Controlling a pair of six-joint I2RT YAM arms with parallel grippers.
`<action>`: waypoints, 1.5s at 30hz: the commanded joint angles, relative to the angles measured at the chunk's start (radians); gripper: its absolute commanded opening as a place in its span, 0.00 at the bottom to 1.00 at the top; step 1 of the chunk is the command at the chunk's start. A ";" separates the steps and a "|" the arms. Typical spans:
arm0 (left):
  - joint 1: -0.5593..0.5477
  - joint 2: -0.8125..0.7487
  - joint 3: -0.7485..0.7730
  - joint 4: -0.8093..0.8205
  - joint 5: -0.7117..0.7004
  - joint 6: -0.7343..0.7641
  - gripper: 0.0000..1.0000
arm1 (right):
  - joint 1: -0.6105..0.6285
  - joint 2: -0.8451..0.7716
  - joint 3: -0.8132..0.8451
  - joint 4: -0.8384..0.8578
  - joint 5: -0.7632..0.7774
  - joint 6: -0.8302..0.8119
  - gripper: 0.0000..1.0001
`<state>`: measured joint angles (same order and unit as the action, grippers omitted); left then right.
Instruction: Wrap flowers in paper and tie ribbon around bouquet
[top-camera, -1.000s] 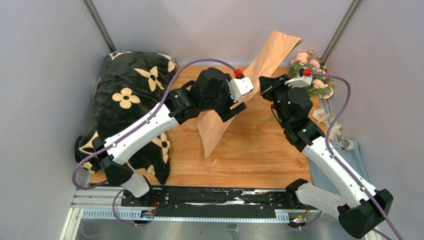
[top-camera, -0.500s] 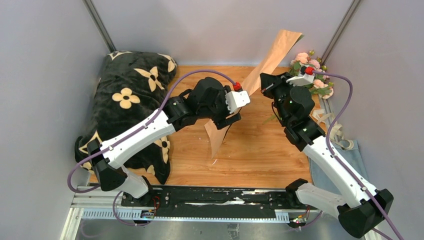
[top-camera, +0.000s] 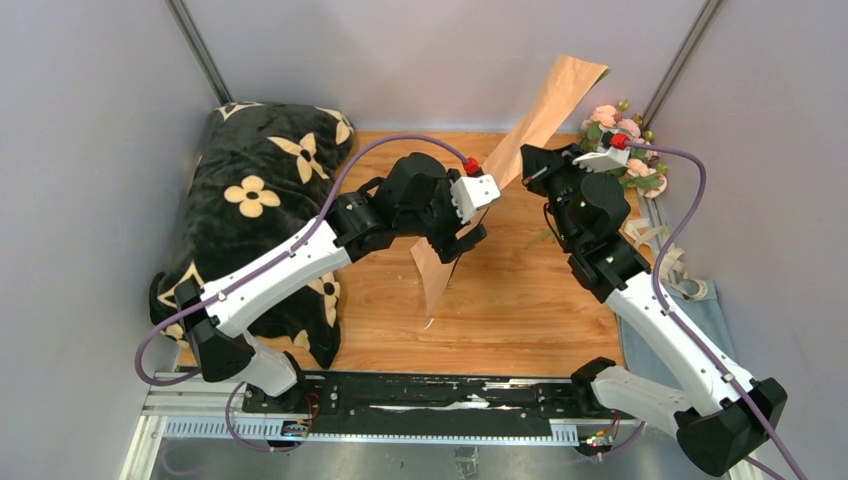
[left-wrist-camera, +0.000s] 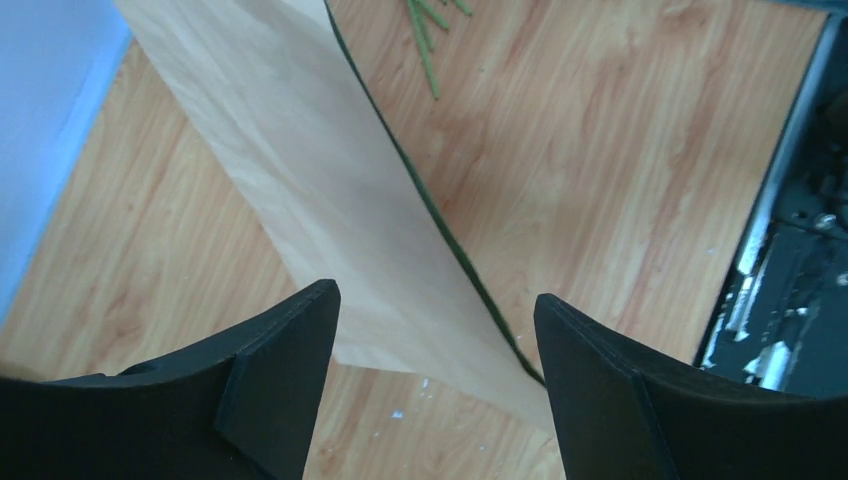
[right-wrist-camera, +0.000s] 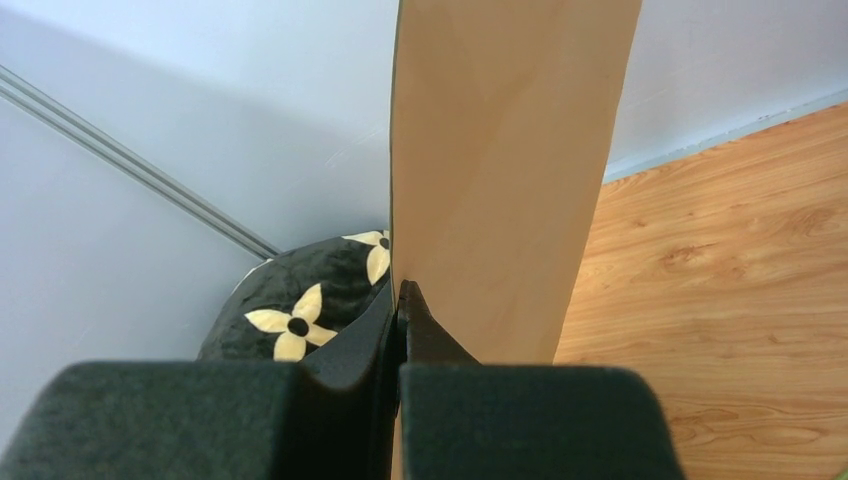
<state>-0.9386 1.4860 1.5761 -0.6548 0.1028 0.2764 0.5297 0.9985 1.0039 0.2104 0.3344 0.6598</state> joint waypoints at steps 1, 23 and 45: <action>-0.006 -0.042 -0.021 0.092 0.068 -0.118 0.79 | 0.015 -0.003 0.012 0.043 0.026 -0.020 0.00; -0.006 0.031 -0.040 0.124 -0.149 -0.111 0.51 | 0.016 -0.026 -0.009 0.046 0.013 -0.015 0.00; -0.060 0.104 0.016 0.183 -0.242 -0.116 0.66 | 0.039 0.012 0.000 0.090 0.048 0.029 0.00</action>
<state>-0.9920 1.5703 1.5471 -0.5068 -0.0921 0.1425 0.5476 1.0111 1.0031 0.2600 0.3481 0.6678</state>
